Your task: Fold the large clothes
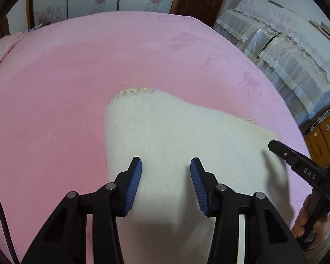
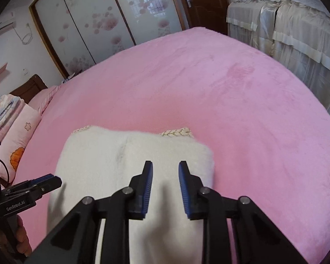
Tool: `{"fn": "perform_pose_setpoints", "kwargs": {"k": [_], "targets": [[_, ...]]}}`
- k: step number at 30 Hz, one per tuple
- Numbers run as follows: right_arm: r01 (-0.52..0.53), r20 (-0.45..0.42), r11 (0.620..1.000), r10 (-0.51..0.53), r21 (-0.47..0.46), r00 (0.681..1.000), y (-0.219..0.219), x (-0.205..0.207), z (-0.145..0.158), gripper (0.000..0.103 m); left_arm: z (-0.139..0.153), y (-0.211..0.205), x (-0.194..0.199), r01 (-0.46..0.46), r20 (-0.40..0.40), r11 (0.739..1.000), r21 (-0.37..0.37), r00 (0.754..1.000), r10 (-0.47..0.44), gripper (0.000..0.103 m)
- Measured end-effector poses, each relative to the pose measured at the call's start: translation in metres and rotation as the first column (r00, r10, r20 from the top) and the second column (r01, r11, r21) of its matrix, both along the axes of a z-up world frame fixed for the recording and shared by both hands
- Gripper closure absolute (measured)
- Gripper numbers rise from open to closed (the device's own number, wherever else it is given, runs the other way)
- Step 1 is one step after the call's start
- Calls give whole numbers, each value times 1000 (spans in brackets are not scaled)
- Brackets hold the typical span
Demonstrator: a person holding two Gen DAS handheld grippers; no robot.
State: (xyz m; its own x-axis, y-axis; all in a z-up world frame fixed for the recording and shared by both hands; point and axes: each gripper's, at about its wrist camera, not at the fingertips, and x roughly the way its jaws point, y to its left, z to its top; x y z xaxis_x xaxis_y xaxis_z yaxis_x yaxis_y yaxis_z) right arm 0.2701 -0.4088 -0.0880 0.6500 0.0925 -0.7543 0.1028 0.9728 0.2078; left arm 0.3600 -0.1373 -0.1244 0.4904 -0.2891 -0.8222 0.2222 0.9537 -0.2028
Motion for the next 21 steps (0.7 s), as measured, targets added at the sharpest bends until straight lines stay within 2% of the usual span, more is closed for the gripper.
{"fn": "perform_pose_setpoints", "kwargs": {"k": [1,2,3,4,6,9,12,14,15,19,21], "targets": [[1,-25,1000,-1,-13,1000,0,6,-8,86,-4,-1,5,-3,7,1000,21,1000,3,58],[13,-48,999,-15,-35,999,-2,12,-16,99,-7,0,10,-9,16,999,44,1000,8,58],[32,-71,998,-36,-58,997,-7,17,-25,103,-12,2,15,-9,15,999,48,1000,9,57],[46,-84,997,-51,-59,995,-14,20,-32,103,-16,4,18,-8,8,999,31,1000,8,56],[55,-92,998,-55,0,994,-26,20,-40,103,-21,5,20,-7,13,1000,28,1000,7,56],[47,-78,999,-47,-6,996,-25,17,-38,103,-21,3,17,0,37,998,58,999,-2,56],[71,-59,997,-69,29,996,-28,10,-34,103,-16,5,10,-7,38,998,61,999,5,55],[83,-43,996,-82,38,996,-29,3,-28,103,-12,-4,10,-14,31,997,71,999,12,40],[80,-33,996,-79,35,996,-28,-1,-24,102,-11,-3,7,-25,26,996,83,999,23,26],[60,-20,998,-60,-17,998,-21,-20,-9,97,-5,2,-8,-10,7,997,75,1000,9,24],[68,-28,997,-68,-22,997,-21,-30,-5,84,-1,2,-17,-4,-6,997,75,1000,5,24]]}}
